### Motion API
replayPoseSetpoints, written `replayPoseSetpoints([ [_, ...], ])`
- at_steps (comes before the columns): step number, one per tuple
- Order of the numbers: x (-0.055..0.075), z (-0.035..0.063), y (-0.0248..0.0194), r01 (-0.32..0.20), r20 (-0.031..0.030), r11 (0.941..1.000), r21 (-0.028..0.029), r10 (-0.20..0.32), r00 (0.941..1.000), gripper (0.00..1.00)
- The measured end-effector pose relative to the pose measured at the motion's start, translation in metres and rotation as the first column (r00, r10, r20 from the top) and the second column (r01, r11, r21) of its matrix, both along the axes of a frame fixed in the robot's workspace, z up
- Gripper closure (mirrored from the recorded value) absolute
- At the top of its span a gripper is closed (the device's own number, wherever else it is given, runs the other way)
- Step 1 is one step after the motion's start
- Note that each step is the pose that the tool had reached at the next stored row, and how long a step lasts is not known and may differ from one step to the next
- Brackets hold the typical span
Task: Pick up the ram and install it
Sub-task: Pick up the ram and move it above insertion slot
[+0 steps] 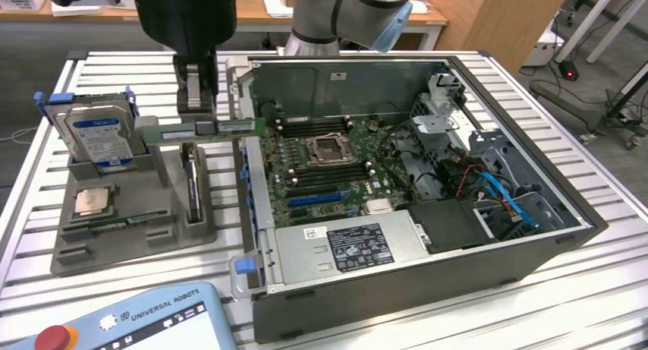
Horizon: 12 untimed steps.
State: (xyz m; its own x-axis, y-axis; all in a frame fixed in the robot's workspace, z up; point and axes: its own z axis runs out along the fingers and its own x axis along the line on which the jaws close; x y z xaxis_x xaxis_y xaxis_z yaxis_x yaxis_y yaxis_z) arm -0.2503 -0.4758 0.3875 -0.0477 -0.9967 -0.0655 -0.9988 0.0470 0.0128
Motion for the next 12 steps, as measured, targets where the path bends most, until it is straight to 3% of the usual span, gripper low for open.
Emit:
replayPoseSetpoints([
  [5,0.006,0.0,0.0033,0.0,0.0,1.0,0.0,0.0,1.0,0.87],
  [12,0.025,0.0002,0.0043,0.0,0.0,1.0,0.0001,0.0,1.0,0.87],
])
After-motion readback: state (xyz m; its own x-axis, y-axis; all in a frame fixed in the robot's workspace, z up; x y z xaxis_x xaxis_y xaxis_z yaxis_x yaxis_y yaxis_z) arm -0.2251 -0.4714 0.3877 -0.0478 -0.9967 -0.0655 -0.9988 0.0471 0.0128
